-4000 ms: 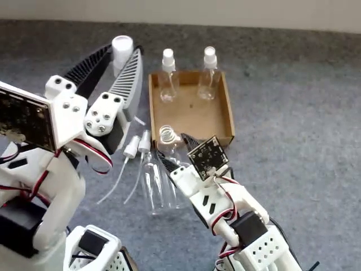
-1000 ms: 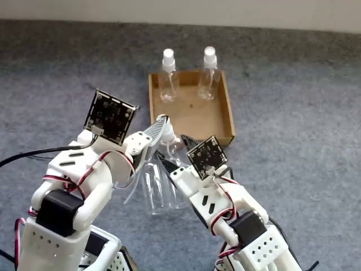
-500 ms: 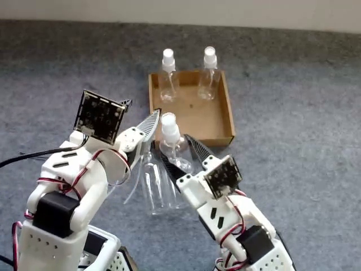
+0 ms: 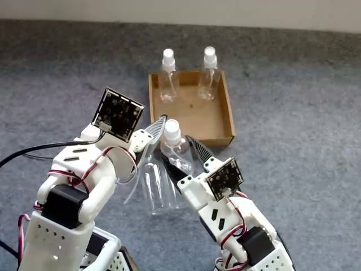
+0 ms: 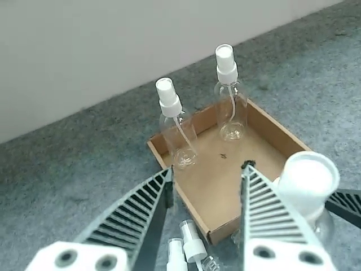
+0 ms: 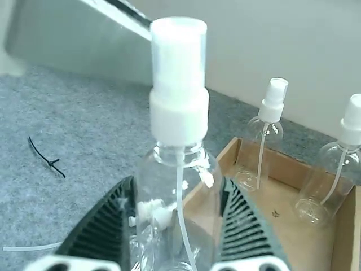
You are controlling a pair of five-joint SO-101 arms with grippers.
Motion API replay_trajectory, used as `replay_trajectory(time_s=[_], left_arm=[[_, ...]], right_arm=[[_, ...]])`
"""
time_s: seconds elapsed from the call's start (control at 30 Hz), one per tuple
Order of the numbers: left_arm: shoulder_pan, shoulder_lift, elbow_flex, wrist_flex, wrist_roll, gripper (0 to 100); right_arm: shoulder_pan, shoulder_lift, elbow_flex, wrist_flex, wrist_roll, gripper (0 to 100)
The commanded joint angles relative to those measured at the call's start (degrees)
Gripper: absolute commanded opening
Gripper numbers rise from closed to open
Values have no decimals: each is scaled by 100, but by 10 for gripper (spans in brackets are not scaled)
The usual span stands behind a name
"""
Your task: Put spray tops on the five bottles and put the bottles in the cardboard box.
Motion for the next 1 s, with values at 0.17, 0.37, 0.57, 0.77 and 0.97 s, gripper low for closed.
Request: replay_trajectory(time_s=[0.17, 0.37, 0.57, 0.77, 0.97], left_arm=[[-1429, -40, 101, -97, -70, 188], [-1604, -40, 1349, -607, -62, 188], [-1930, -40, 2448, -1512, -53, 188], [-2492, -40, 3125, -2391, -44, 188], [-2466, -40, 3486, -2866, -44, 188]], right_arm=[[989, -22, -75, -514, -35, 5], [1481, 145, -75, -1209, -9, 5], [1895, 1877, -435, -2721, -9, 5], [2378, 4602, -1877, -4066, -44, 5], [2440, 6703, -3099, -4919, -44, 5]])
